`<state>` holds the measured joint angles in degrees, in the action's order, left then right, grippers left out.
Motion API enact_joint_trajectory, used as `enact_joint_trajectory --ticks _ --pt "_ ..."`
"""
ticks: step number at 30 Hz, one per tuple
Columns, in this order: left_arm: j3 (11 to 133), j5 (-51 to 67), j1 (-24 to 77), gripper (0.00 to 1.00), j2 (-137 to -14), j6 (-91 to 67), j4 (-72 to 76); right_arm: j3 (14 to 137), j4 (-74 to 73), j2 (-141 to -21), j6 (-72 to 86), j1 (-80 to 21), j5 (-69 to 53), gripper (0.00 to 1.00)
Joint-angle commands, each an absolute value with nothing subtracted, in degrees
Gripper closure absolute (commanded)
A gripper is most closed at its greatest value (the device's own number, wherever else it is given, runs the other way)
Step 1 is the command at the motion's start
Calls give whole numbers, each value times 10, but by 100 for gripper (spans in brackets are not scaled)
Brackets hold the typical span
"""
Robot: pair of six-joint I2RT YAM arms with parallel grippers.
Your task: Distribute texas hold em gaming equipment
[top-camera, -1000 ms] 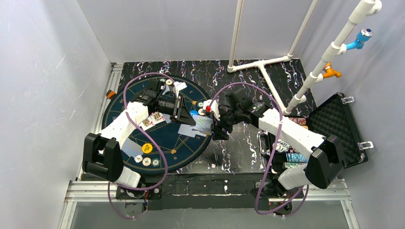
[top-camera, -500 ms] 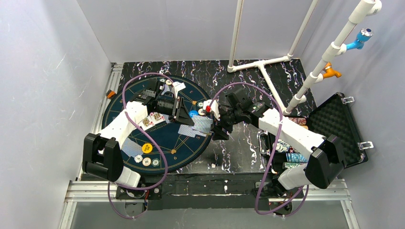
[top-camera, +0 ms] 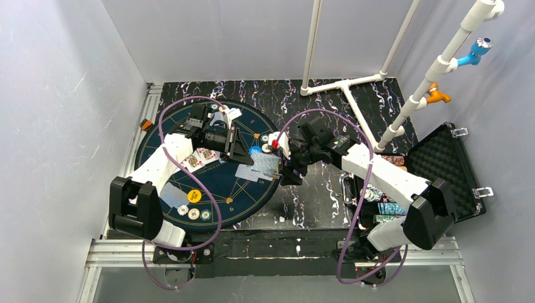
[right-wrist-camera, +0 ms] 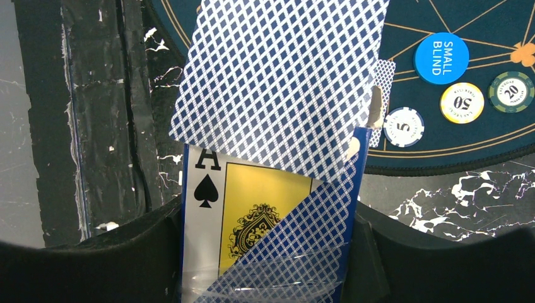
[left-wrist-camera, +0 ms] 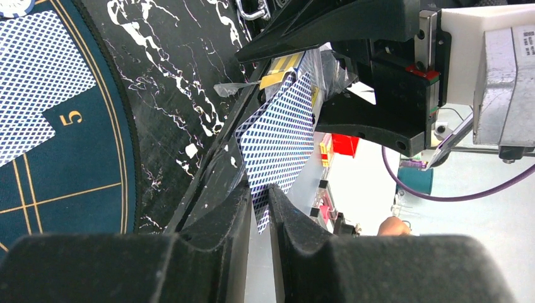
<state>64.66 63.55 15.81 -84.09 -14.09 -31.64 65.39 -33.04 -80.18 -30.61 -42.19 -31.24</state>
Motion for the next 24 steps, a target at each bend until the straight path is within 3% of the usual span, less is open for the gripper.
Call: enact_joint_trajectory --ticks 1,6,10,15,24 --pt "666 655 149 84 -820 -129 -334 669 -313 -777 -313 -419 -327 99" --pt "665 665 146 75 -819 -126 -337 670 -313 -778 -314 -418 -328 99" --pt "665 667 146 75 -818 -125 -336 670 -312 -778 -313 -418 -329 99" --pt "666 668 145 92 -815 -124 -337 668 -311 -779 -313 -418 -329 99" --pt "677 697 145 100 -802 -147 -322 666 -309 -780 -314 -418 -330 99"
